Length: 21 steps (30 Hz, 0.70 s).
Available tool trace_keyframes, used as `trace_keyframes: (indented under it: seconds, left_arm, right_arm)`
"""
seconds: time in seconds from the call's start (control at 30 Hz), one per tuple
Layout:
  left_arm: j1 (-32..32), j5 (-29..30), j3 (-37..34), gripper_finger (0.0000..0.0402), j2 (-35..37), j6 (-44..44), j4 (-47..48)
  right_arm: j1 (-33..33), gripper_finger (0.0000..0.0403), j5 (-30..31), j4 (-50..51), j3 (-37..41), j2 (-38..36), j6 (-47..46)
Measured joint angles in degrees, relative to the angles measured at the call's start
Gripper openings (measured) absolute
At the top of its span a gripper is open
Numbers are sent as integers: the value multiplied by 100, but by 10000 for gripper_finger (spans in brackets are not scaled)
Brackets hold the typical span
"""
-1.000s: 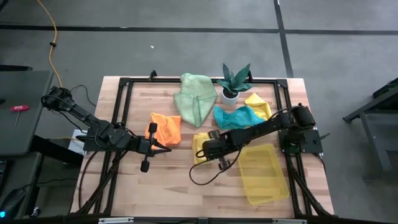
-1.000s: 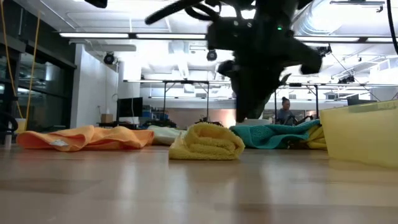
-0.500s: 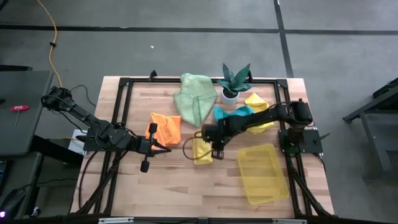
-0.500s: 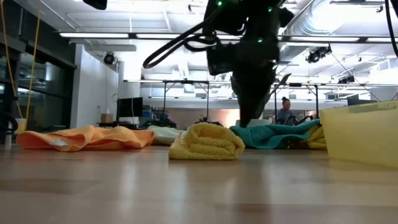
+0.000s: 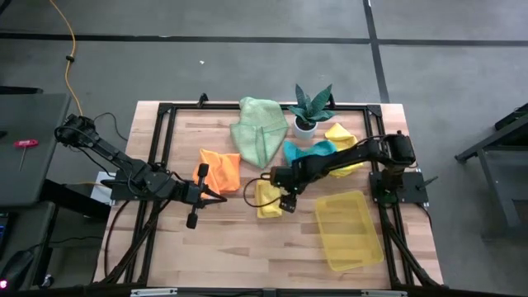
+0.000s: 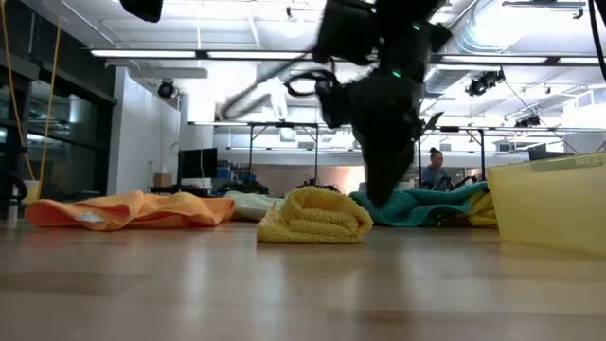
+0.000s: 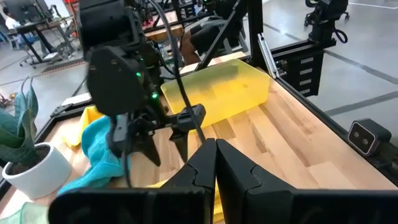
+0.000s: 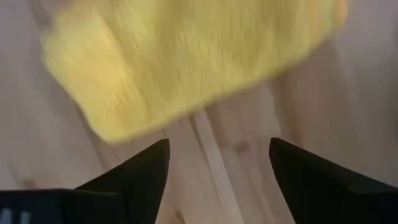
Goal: Fold microfiber towels
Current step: Put the left yellow microfiber cloth into the yellow bin
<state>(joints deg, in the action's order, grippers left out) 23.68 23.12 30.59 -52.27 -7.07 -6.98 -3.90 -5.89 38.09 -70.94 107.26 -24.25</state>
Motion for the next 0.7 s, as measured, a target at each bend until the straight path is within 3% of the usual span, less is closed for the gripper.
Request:
trace_keyframes:
  seconds: [0.13,0.3,0.53,0.7]
  left_arm:
    - [-2,0,0,0,0,-12,-6]
    - [-2,5,0,0,0,-17,-54]
    - [-4,14,0,0,0,-59,-103]
    - [-4,24,0,0,-1,-60,-166]
  right_arm:
    - [-48,270,164,-866,634,-426,-387]
    - [-31,270,267,-2561,1365,-858,-1655]
    - [-77,270,262,-3682,1951,-580,-3380]
    - [-101,270,218,-3818,1887,-319,-3636]
